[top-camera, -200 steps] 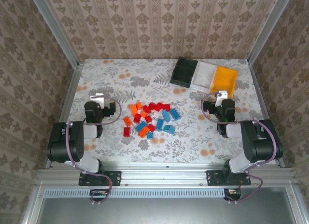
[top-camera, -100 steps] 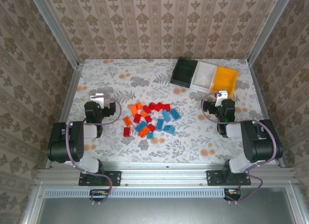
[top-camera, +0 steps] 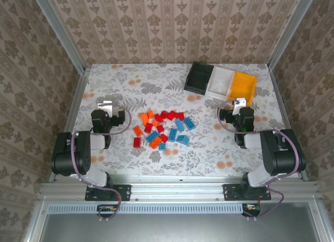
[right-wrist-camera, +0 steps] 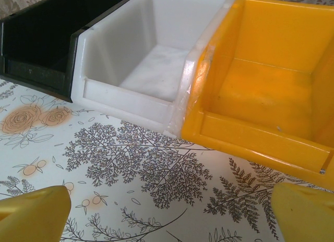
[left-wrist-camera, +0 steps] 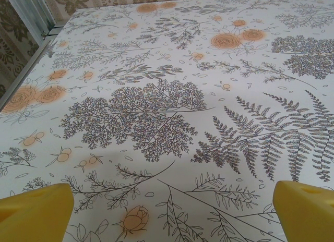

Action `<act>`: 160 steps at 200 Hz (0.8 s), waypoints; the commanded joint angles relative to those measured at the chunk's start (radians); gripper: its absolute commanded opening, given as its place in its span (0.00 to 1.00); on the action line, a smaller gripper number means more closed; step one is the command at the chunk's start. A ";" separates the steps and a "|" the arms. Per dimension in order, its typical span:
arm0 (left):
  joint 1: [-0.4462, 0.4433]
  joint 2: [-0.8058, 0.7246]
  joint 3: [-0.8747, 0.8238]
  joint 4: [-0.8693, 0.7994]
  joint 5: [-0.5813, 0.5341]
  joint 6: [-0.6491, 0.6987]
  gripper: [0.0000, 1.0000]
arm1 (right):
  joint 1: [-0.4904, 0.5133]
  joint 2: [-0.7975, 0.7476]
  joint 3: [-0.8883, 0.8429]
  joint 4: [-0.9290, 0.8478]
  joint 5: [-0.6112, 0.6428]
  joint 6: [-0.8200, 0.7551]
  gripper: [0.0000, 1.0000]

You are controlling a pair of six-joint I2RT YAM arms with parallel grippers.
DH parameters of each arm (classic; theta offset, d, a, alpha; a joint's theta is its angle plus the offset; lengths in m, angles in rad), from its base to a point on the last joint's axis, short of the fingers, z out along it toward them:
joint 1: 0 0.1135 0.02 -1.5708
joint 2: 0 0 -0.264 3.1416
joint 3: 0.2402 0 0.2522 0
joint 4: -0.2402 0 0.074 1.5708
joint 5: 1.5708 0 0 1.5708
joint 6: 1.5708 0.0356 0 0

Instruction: Sort the legos into containers by color

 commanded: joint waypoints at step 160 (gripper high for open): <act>0.039 -0.639 0.574 -1.119 -0.152 -0.641 1.00 | 0.011 -0.353 0.579 -1.130 0.226 0.464 0.97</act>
